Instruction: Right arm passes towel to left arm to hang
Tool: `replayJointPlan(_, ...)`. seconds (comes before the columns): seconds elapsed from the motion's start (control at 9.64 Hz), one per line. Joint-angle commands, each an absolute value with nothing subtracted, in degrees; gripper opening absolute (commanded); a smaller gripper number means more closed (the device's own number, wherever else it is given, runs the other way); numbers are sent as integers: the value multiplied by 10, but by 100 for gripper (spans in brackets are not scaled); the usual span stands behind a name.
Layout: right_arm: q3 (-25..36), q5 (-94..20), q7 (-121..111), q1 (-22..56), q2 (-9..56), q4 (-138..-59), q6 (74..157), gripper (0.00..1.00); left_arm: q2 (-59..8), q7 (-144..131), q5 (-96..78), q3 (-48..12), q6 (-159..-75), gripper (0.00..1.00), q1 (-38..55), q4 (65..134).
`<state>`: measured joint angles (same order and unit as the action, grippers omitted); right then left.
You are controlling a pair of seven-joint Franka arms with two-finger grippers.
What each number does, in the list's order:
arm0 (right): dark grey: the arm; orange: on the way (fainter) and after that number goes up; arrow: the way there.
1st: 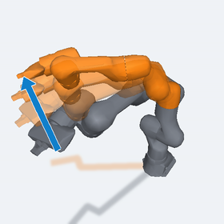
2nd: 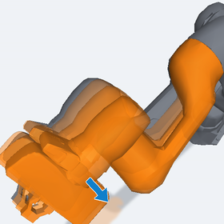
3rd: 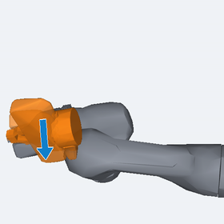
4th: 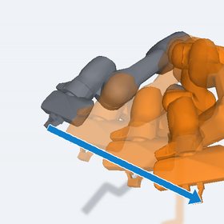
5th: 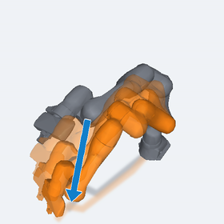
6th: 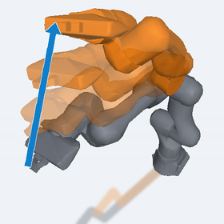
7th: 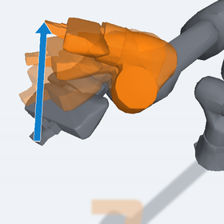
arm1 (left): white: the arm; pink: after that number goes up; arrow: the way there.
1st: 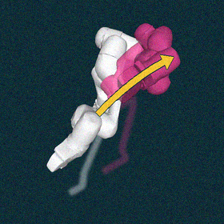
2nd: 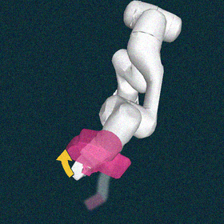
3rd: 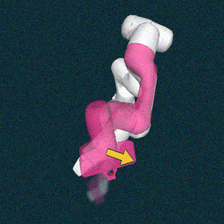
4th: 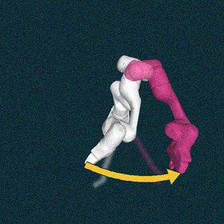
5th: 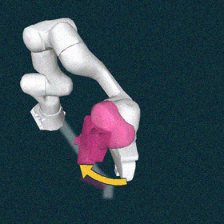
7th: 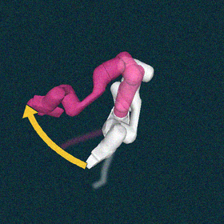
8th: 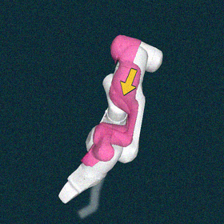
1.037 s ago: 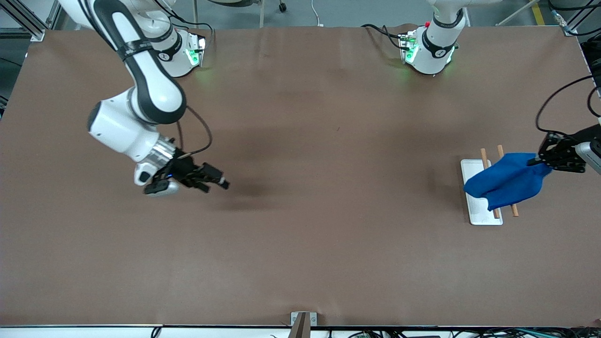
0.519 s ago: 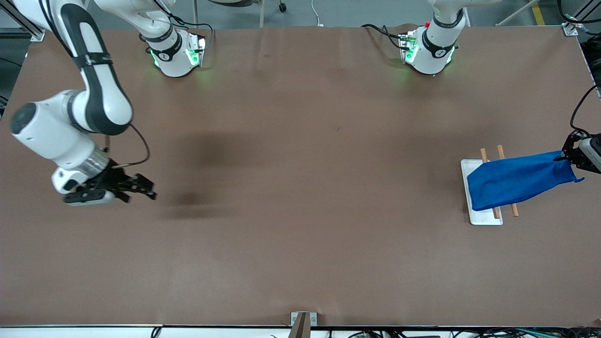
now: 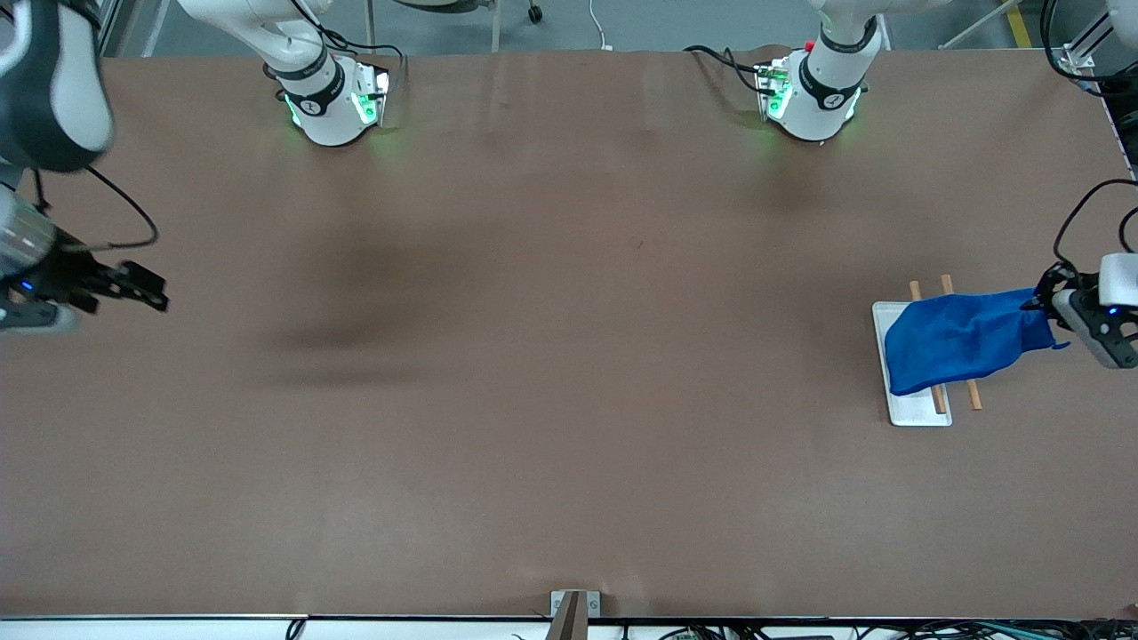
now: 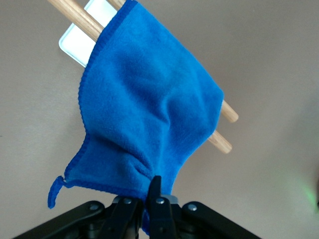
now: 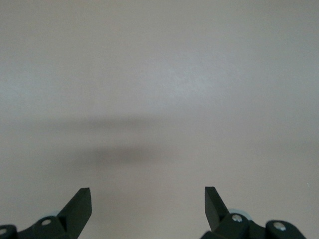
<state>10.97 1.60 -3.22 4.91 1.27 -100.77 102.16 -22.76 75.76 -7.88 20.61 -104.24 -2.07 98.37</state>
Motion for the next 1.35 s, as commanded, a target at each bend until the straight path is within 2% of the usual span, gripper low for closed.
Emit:
replayJointPlan(0.0,104,23,24,27,2,-938,931,100,-255,672,-69,187,-1041,100,-15,944)
replayJointPlan(0.21,89,18,24,-3,3,-872,855,100,-240,630,-72,184,-1036,100,-16,938)
replayJointPlan(0.41,62,22,24,-25,1,-862,825,100,-208,515,-75,181,-1035,100,-16,926)
replayJointPlan(0.83,59,20,20,-21,5,-823,824,100,-69,212,-73,104,-1022,100,-17,954)
replayJointPlan(1.04,59,21,30,-20,5,-818,824,100,-7,104,-69,55,-989,100,-18,964)
replayJointPlan(1.24,58,18,104,-18,5,-824,814,100,38,65,-69,37,-942,100,-18,963)
